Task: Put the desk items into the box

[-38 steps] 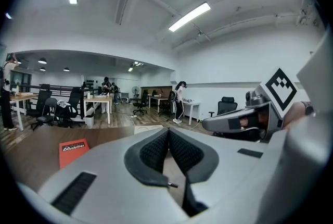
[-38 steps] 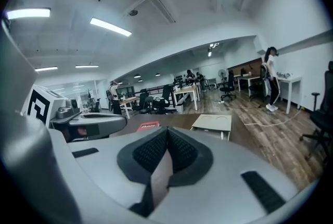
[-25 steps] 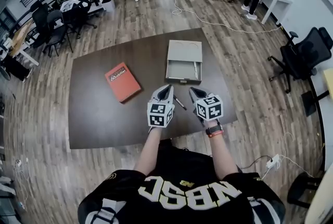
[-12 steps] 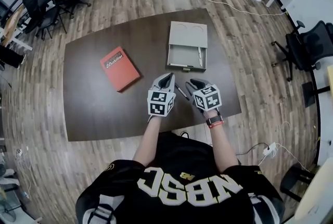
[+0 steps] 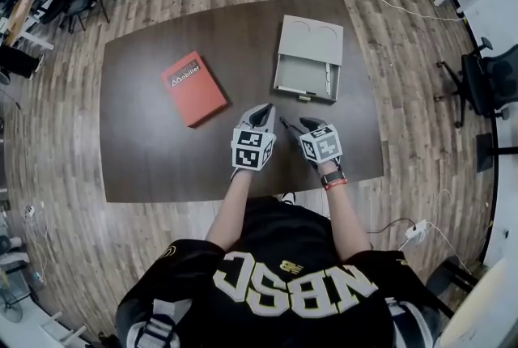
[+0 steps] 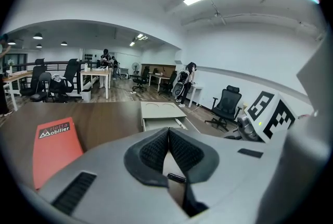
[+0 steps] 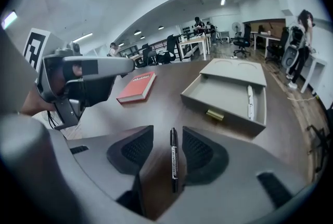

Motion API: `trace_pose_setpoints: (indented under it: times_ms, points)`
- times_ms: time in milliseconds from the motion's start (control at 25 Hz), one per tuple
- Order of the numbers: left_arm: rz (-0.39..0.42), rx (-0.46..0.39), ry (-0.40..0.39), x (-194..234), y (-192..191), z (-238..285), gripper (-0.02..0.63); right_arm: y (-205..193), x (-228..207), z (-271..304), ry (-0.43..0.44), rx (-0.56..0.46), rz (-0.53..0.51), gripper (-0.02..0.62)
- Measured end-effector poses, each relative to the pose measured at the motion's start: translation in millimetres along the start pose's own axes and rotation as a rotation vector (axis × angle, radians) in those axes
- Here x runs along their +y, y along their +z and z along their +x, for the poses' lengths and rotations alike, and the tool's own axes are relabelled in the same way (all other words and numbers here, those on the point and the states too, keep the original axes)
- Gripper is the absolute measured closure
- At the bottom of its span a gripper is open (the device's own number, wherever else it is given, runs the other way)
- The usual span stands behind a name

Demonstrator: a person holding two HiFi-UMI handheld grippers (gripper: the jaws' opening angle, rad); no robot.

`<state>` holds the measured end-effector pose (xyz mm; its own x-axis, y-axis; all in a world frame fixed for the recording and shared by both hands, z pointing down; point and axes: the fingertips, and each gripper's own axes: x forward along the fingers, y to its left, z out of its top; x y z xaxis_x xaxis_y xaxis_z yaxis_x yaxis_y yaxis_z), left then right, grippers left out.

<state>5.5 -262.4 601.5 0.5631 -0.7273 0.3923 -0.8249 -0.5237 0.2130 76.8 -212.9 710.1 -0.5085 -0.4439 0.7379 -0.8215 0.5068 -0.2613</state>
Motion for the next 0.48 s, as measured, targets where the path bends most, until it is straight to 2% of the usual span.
trace_pose_setpoints:
  times_ms: [280,480]
  points:
    - [-0.018,0.036,0.022,20,-10,7,0.591,-22,-1,31,0.020,0.093,0.026,0.402]
    - [0.007,0.063,0.030,28,-16,12,0.591,-38,-5,49,-0.007,0.169,-0.041,0.402]
